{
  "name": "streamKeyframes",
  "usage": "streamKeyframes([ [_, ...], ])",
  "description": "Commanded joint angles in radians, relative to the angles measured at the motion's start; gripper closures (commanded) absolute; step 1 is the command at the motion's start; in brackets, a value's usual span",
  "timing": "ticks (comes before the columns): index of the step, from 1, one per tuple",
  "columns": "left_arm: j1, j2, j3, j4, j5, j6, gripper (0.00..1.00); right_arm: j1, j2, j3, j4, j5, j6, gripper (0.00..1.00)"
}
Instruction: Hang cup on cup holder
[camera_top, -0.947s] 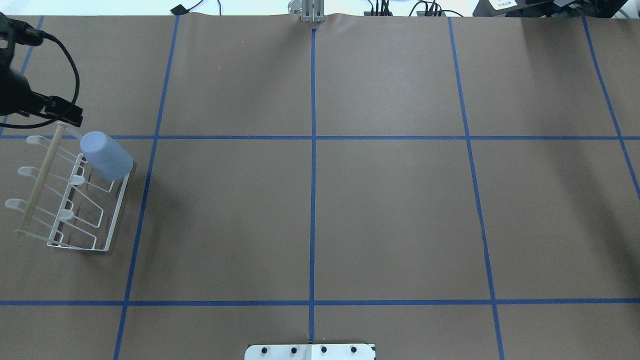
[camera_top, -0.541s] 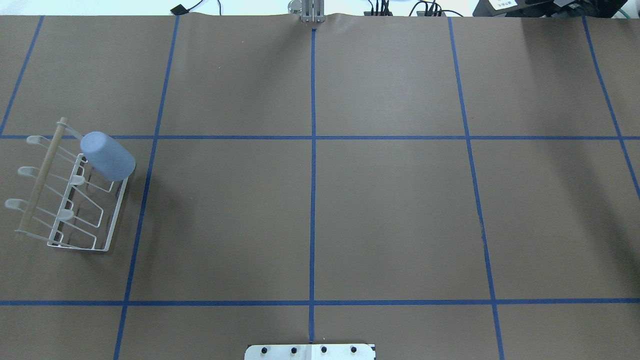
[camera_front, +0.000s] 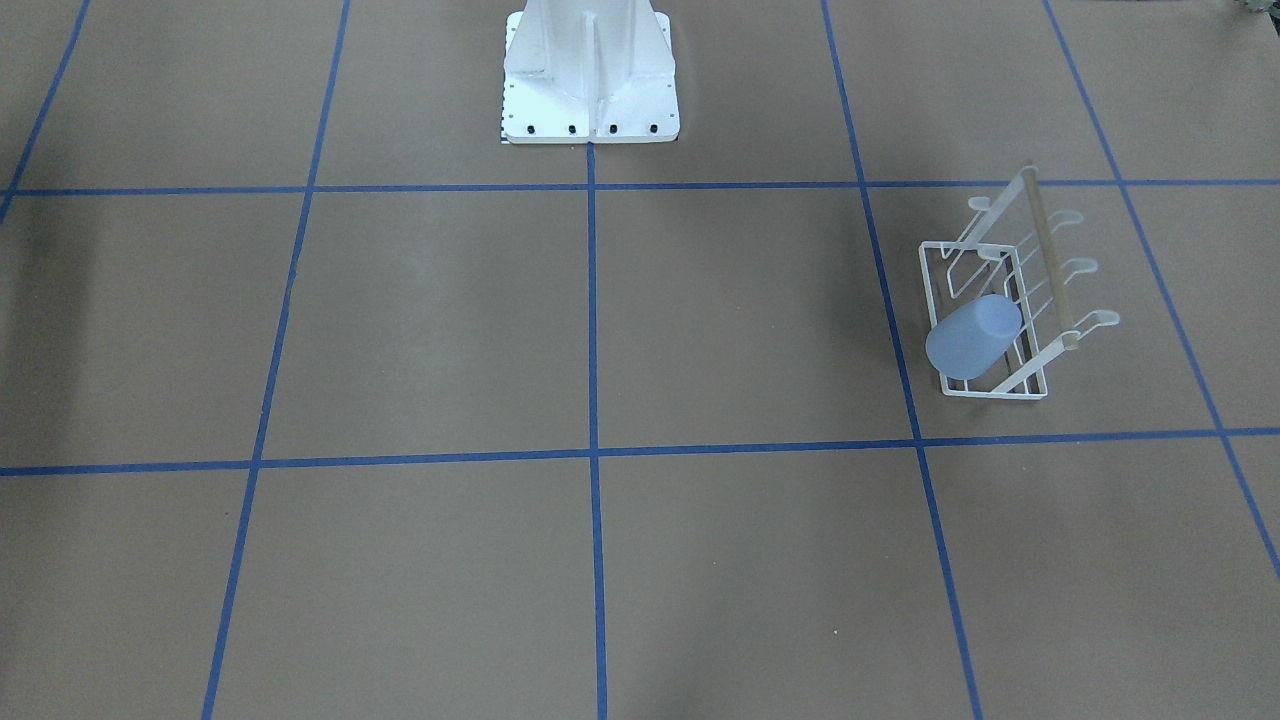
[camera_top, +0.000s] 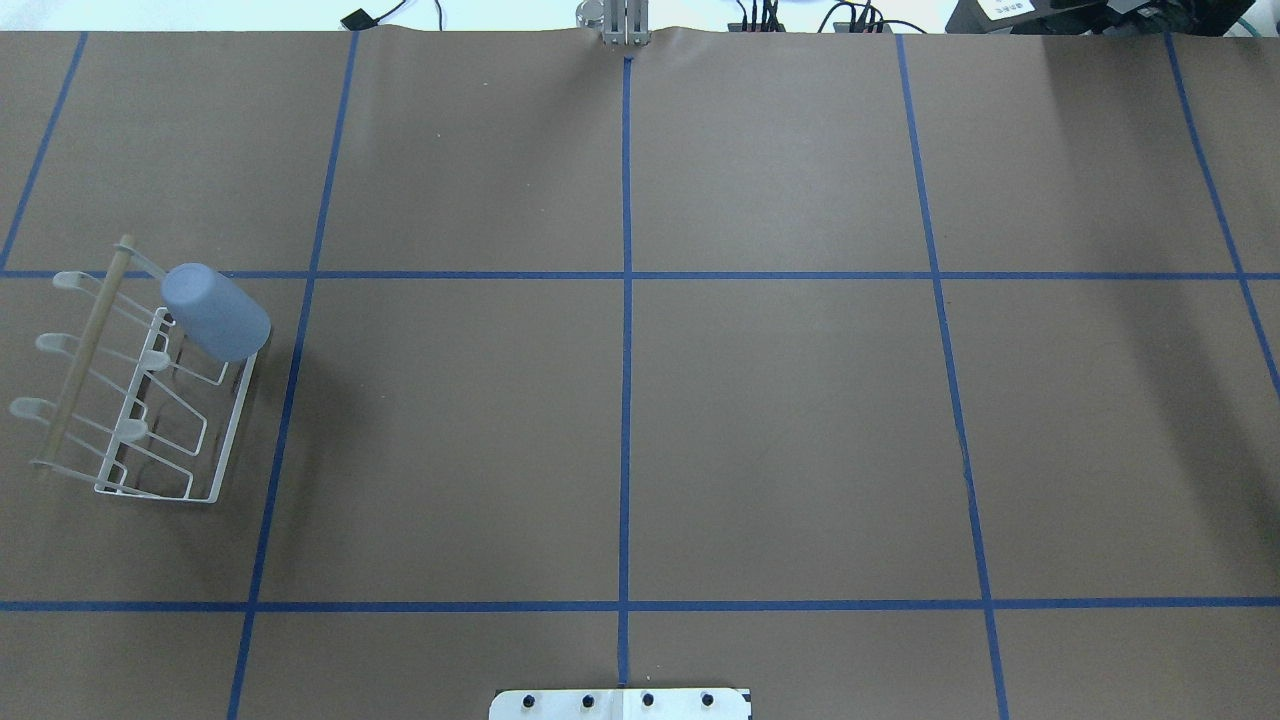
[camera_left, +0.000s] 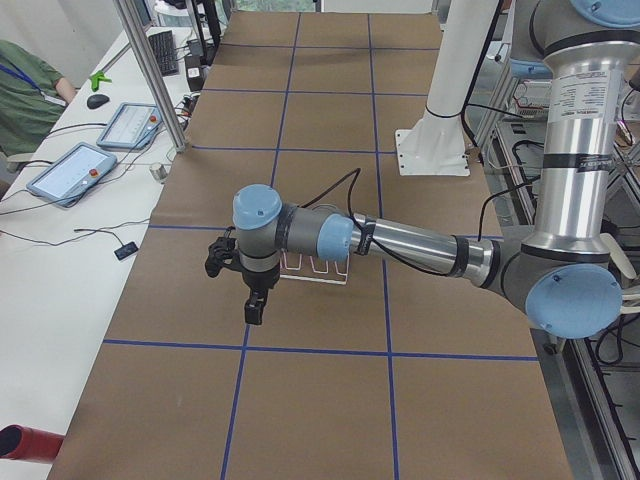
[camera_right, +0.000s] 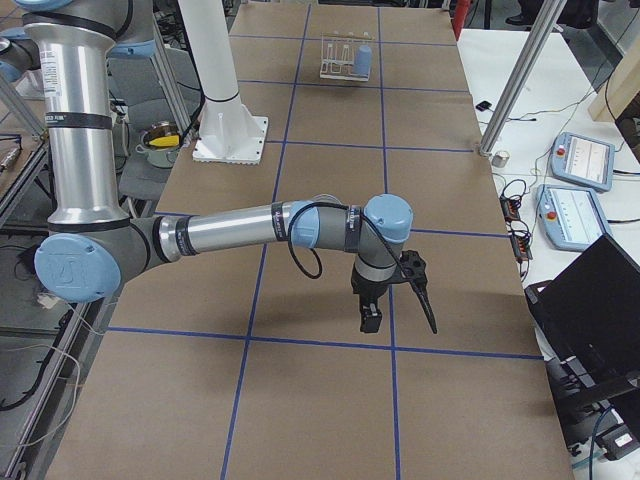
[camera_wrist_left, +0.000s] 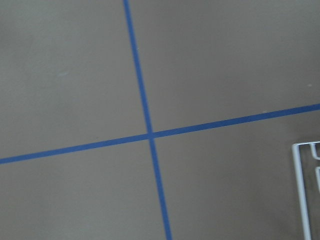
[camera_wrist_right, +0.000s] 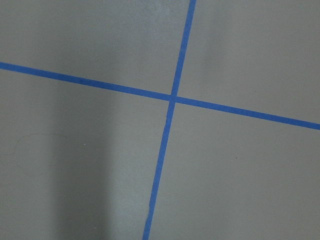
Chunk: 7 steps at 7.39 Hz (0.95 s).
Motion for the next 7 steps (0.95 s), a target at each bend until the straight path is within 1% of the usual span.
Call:
streamKeyframes([
  [1,-0.027,0.021,0.104,-0.074,0.002,0.01,0.01,0.008,-0.014,-0.015,0.002,0.0,0.002,0.0],
  [2,-0.027,0.03,0.132,-0.119,0.004,0.012,0.01,0.008,-0.014,-0.024,0.002,-0.002,0.011,0.0],
  [3,-0.025,0.031,0.128,-0.14,0.004,0.0,0.01,0.008,-0.014,-0.041,0.004,0.0,0.027,0.0],
  [5,-0.025,0.034,0.09,-0.125,0.001,-0.006,0.01,0.008,-0.014,-0.049,0.004,-0.009,0.034,0.0],
  [7,-0.025,0.035,0.083,-0.125,0.001,-0.009,0.01,0.008,-0.015,-0.058,0.014,-0.009,0.037,0.0],
])
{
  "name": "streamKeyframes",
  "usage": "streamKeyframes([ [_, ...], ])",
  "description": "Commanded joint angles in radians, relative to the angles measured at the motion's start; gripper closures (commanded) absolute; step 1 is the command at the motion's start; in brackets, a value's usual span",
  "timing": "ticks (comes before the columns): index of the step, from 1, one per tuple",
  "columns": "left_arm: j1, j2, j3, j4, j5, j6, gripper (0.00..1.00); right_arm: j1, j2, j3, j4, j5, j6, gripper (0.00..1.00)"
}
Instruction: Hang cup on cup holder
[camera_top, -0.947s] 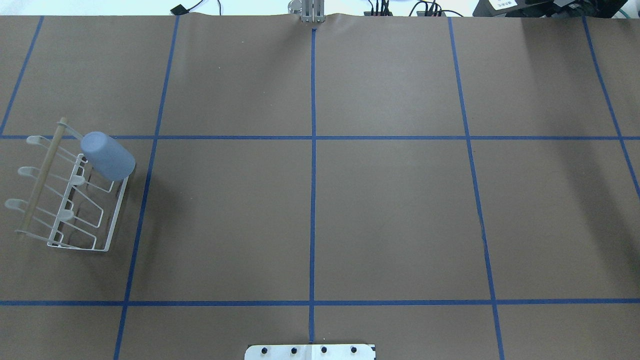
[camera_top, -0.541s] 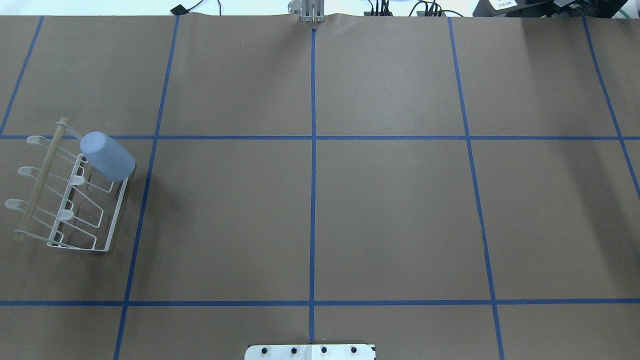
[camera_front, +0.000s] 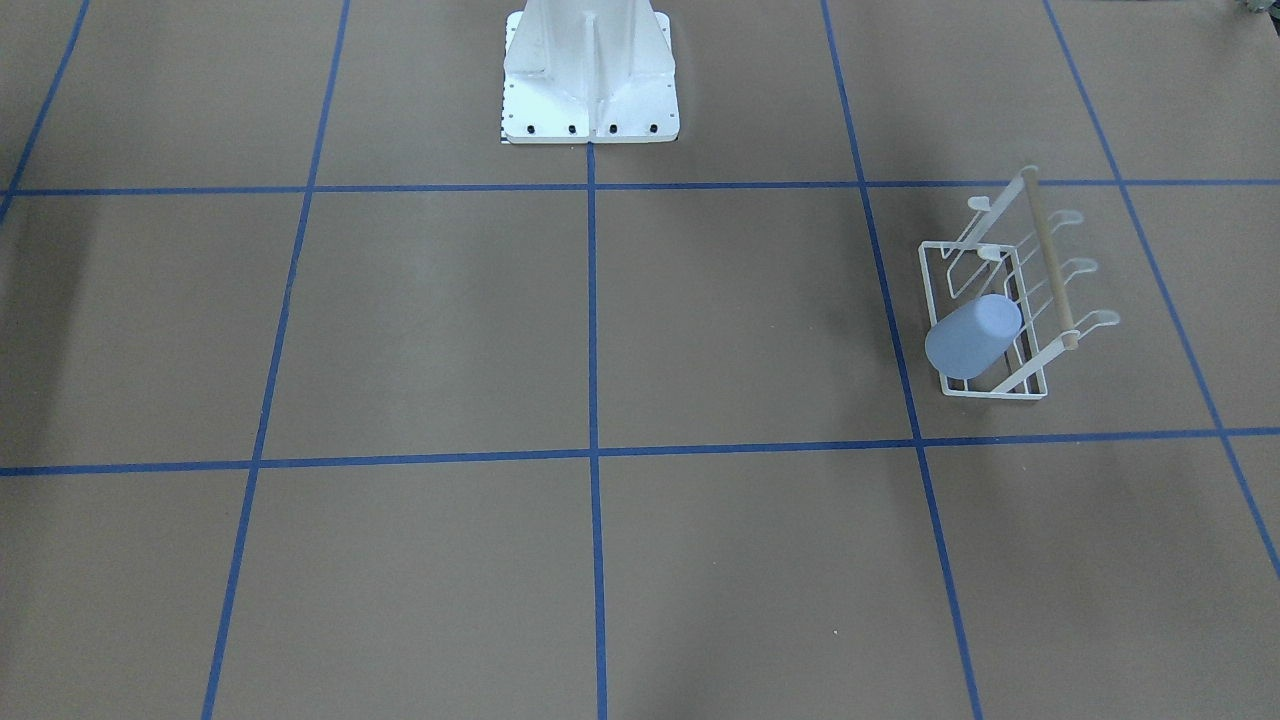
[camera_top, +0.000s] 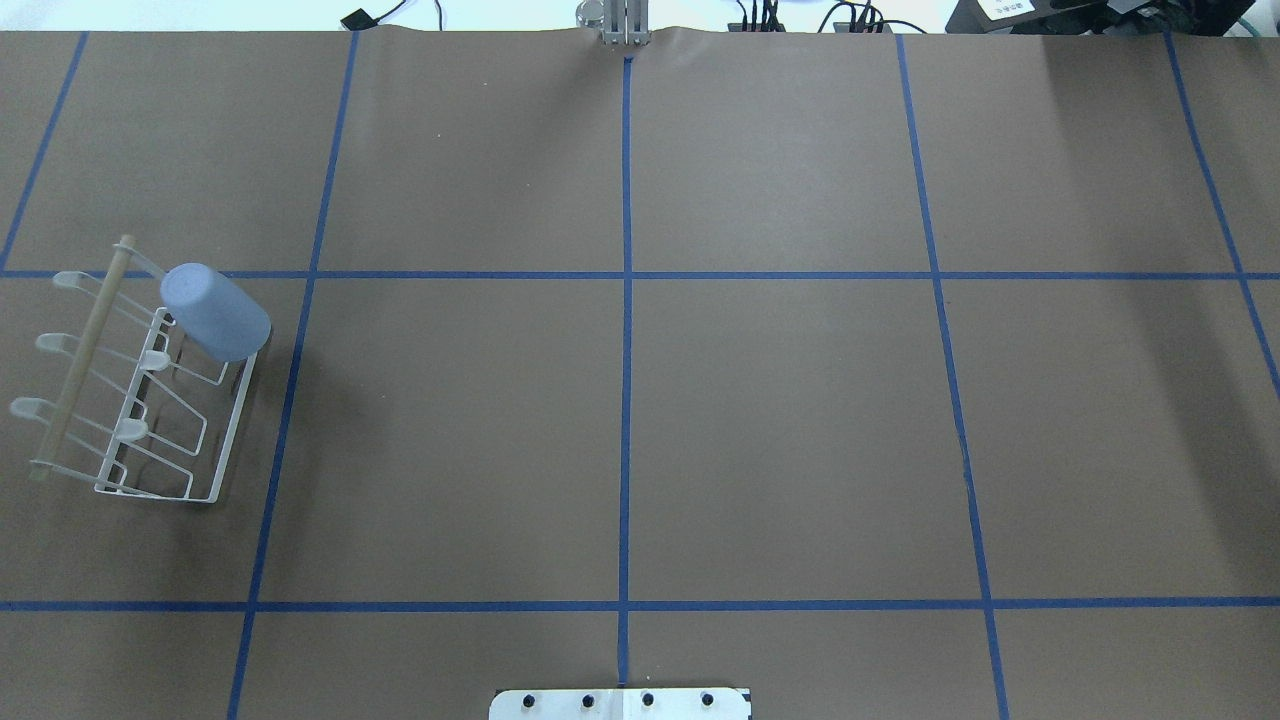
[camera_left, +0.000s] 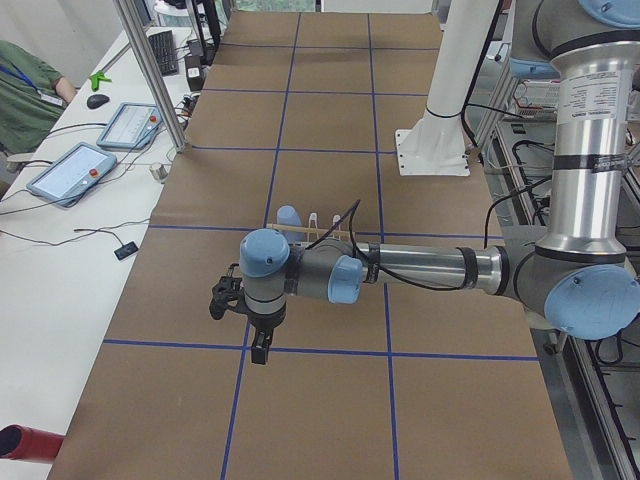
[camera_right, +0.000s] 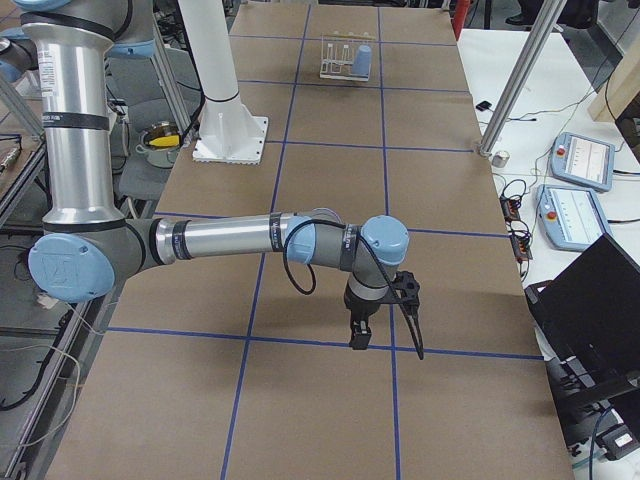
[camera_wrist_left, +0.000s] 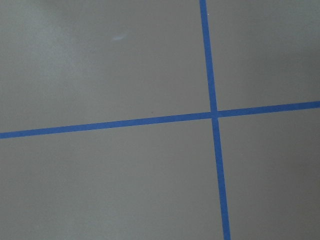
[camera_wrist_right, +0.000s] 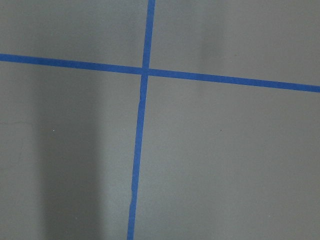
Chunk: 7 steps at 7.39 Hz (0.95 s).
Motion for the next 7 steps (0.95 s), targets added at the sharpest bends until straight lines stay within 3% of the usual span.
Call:
streamKeyframes([
  [1,0.0,0.0,-0.006,0.002,0.0,0.0,0.01,0.0,0.001,-0.004,0.014,-0.001,0.004,0.0],
  [7,0.0,0.0,-0.006,0.002,-0.002,0.0,0.01,0.0,-0.002,-0.004,0.084,0.008,0.037,0.0],
])
